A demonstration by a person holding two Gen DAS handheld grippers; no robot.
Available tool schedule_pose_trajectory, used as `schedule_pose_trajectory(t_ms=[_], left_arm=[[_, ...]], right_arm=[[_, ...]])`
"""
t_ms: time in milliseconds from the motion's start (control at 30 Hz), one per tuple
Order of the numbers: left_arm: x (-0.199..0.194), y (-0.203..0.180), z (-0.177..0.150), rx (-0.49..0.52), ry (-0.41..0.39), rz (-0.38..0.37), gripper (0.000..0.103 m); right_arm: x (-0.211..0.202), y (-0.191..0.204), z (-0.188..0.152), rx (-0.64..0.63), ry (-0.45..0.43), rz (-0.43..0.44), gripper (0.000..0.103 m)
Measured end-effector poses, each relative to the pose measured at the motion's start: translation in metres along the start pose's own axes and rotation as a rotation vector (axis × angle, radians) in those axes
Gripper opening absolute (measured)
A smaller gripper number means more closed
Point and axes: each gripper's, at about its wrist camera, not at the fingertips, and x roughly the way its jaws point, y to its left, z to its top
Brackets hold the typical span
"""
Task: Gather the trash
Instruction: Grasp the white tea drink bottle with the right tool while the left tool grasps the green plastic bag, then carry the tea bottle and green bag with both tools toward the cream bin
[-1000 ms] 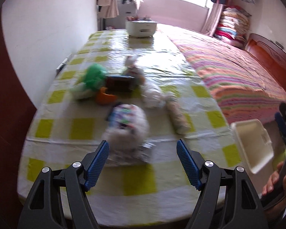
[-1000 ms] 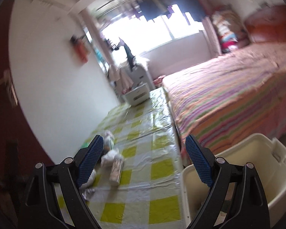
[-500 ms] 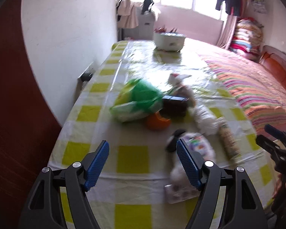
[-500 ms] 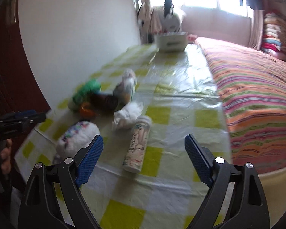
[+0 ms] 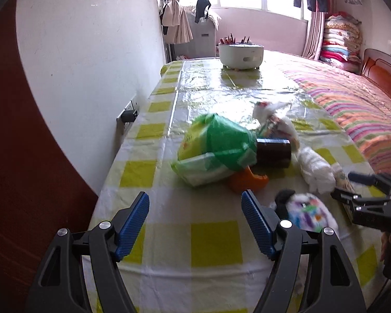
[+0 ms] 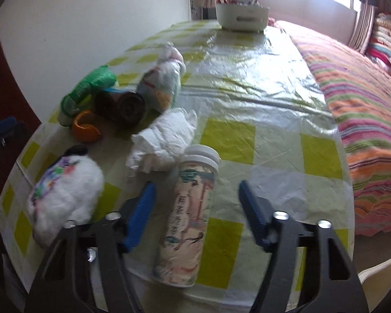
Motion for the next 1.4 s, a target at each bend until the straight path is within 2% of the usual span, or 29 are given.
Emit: schedule_pose_trajectory(t_ms=[67, 133, 167, 200, 400, 600, 733, 833, 933, 1000, 1067, 1167, 1400], left_arm=[[0.006, 0.004, 0.008, -0.023, -0.002, 0.0, 0.071], [0.01, 0.004, 0.014, -0.038, -0.003, -0.001, 0.071], [0.013, 0.002, 0.019, -0.04, -0.003, -0.005, 0.071], [0.014, 0.0, 0.021, -0.038, -0.003, -0.005, 0.071], [0.029, -0.031, 0.036, 0.049, 0.008, 0.012, 0.071], [0.057, -0.052, 0.044, 0.083, 0.088, 0.038, 0.071], [0.08, -0.05, 0.046, 0.055, 0.152, 0.091, 0.071], [0.088, -0.033, 0.047, -0.021, 0.156, 0.094, 0.071], [0.091, -0.024, 0.046, -0.038, 0.157, 0.099, 0.06], [0.09, -0.022, 0.044, -0.022, 0.146, 0.11, 0.034], [0.089, -0.021, 0.041, -0.019, 0.145, 0.1, 0.024], [0.087, -0.014, 0.039, -0.049, 0.13, 0.073, 0.015], [0.063, 0.002, 0.04, -0.137, 0.046, 0.008, 0.012]], right_arm=[[0.002, -0.001, 0.0, -0.004, 0.0, 0.001, 0.058], [0.0, 0.003, 0.001, -0.023, 0.0, -0.012, 0.046], [0.0, 0.004, 0.002, -0.031, -0.006, -0.016, 0.034], [-0.001, 0.006, 0.003, -0.034, -0.007, -0.013, 0.03], [-0.002, 0.009, 0.002, -0.034, -0.013, 0.008, 0.029], [-0.004, 0.002, 0.0, 0.0, -0.018, 0.043, 0.029], [-0.004, 0.001, 0.0, 0.005, -0.021, 0.059, 0.029], [-0.006, 0.001, 0.001, 0.007, -0.029, 0.066, 0.029], [-0.007, 0.0, 0.001, 0.01, -0.033, 0.076, 0.028], [-0.008, -0.001, 0.0, 0.012, -0.035, 0.078, 0.028], [-0.01, -0.003, -0.001, 0.017, -0.043, 0.082, 0.028], [-0.013, -0.006, -0.003, 0.032, -0.052, 0.088, 0.028], [-0.035, -0.018, -0.007, 0.065, -0.114, 0.089, 0.028]])
